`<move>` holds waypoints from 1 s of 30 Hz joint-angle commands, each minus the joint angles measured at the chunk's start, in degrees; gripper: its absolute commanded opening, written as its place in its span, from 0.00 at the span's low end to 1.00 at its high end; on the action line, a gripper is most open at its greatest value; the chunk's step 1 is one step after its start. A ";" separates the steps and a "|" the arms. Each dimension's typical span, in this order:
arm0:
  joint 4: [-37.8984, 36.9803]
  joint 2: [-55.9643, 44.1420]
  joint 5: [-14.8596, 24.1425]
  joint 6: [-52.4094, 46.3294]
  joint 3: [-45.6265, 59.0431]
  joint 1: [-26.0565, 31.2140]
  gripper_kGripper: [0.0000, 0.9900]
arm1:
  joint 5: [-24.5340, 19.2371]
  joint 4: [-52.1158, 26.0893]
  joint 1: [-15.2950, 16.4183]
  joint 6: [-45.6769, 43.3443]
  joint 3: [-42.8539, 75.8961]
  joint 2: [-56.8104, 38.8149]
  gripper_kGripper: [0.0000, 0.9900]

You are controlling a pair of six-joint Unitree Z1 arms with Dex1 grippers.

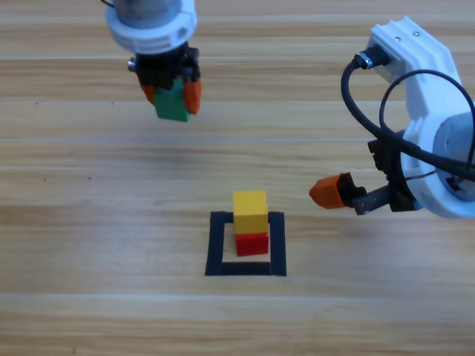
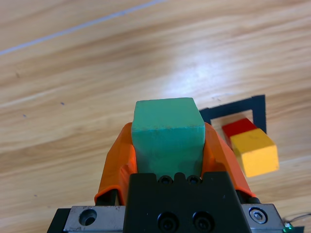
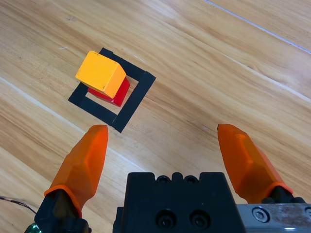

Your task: Stack the blocks in the rectangular block: red at the bottom, yellow in the middle, green on top

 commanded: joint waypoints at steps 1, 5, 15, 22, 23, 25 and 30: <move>1.10 -1.36 1.05 -5.70 1.91 -7.82 0.00 | -0.14 -2.17 -1.44 0.42 1.72 -0.15 1.00; 1.62 -1.36 1.31 -12.47 2.26 -11.25 0.00 | -0.14 -2.17 -1.44 0.42 1.81 -0.15 1.00; 2.33 -1.09 1.84 -25.92 4.20 -13.79 0.00 | -0.22 -2.17 -1.44 0.42 1.81 -0.15 1.00; 2.50 -0.57 1.40 -33.21 5.60 -14.41 0.00 | -0.22 -2.17 -1.44 0.42 1.81 -0.15 1.00; 2.50 -0.48 1.22 -33.83 5.69 -14.50 0.00 | -0.22 -2.17 -1.44 0.42 1.81 -0.15 1.00; 2.50 -0.48 1.05 -34.70 5.60 -14.76 0.00 | -0.22 -2.17 -1.44 0.42 1.89 -0.15 1.00; 2.50 0.40 0.78 -34.88 4.99 -15.46 0.00 | -0.22 -2.17 -1.44 0.42 1.98 -0.15 1.00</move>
